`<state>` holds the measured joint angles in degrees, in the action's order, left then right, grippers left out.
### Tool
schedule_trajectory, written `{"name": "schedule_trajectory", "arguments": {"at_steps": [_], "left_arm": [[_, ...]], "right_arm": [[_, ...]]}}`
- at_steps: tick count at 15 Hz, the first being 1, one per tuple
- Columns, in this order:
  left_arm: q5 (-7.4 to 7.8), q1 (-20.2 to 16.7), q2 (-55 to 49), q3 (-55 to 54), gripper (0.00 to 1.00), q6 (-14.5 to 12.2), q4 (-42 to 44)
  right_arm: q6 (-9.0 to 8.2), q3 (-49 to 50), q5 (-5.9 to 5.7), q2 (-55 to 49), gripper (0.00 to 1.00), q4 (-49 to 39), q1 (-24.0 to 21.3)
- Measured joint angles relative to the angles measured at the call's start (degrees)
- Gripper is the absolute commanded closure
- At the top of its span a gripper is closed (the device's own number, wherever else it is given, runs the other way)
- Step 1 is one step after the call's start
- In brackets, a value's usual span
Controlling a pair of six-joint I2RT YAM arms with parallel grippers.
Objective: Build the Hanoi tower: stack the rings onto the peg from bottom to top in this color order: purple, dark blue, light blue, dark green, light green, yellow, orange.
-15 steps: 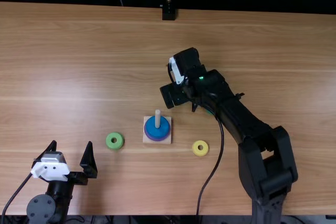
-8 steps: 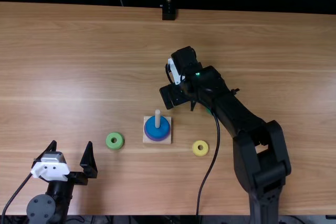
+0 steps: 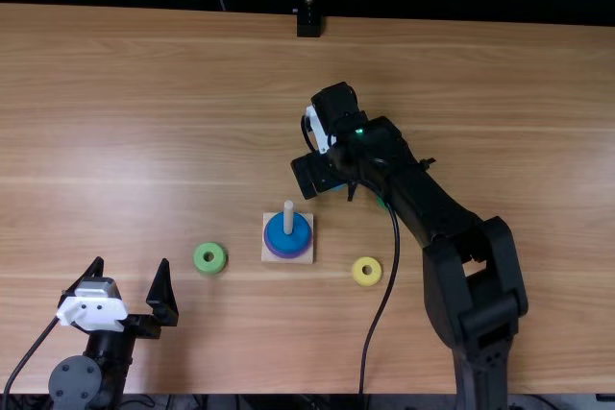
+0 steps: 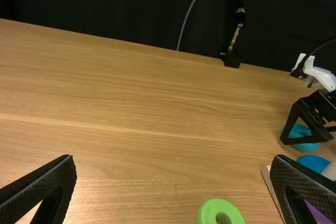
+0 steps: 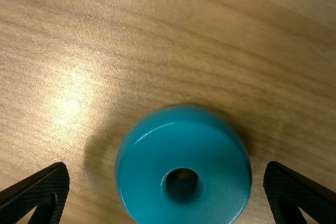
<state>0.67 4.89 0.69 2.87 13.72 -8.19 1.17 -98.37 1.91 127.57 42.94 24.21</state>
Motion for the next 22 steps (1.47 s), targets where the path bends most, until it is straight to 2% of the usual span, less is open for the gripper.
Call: {"name": "schedule_trajectory", "arguments": {"at_steps": [1,3,5,6,16,22], "left_arm": [[0.00,0.0,0.0,0.0,0.00,0.0,0.0],[0.02,0.0,0.0,0.0,0.00,0.0,0.0],[0.00,0.0,0.0,0.0,0.00,0.0,0.0],[0.02,0.0,0.0,0.0,0.00,0.0,0.0],[0.00,0.0,0.0,0.0,0.00,0.0,0.0],[0.00,0.0,0.0,0.0,0.00,0.0,0.0]], "right_arm": [[-0.02,0.0,0.02,0.0,0.38,0.2,0.0],[-0.02,0.0,0.02,0.0,0.62,0.7,0.0],[-0.02,0.0,0.00,0.0,0.91,2.3,0.0],[0.00,0.0,0.00,0.0,0.99,2.8,0.0],[0.00,0.0,0.04,0.0,1.00,3.3,0.0],[-0.02,-1.0,0.02,-3.3,1.00,12.2,0.0]]}}
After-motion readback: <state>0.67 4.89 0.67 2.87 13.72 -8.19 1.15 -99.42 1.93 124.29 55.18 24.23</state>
